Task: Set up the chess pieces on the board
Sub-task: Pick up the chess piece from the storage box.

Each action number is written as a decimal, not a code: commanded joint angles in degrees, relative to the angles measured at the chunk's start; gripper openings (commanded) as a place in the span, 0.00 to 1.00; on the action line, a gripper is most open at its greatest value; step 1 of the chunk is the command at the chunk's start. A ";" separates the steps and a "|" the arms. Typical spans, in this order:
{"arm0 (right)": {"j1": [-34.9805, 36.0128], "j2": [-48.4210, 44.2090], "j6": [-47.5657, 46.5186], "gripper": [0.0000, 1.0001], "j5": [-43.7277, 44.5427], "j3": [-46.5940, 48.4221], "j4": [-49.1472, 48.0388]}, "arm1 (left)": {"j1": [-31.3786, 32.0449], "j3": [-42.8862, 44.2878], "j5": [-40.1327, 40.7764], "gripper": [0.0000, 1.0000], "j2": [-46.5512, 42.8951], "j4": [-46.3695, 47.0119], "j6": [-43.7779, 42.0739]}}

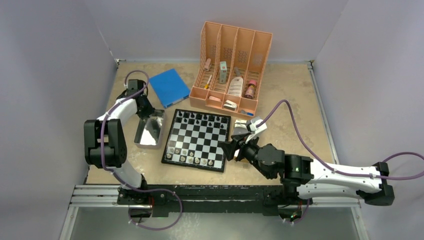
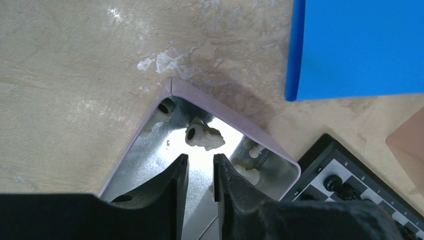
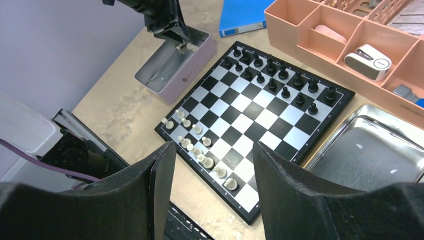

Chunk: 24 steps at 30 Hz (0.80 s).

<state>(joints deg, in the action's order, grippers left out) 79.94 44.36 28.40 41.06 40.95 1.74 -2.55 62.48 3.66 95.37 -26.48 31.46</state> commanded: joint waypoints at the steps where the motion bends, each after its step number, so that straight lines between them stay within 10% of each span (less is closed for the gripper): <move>1: 0.31 0.28 -2.06 0.61 1.61 2.91 -0.76 | -0.62 -0.02 2.07 0.24 0.77 3.30 1.74; 24: 0.30 -0.07 -0.96 0.61 1.57 1.73 -0.26 | -0.62 0.25 2.18 0.30 6.66 3.50 3.06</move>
<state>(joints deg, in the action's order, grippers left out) 79.94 45.04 27.40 41.04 41.34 2.33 -2.68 62.24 5.17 100.62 -24.05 33.63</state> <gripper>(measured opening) 0.609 0.299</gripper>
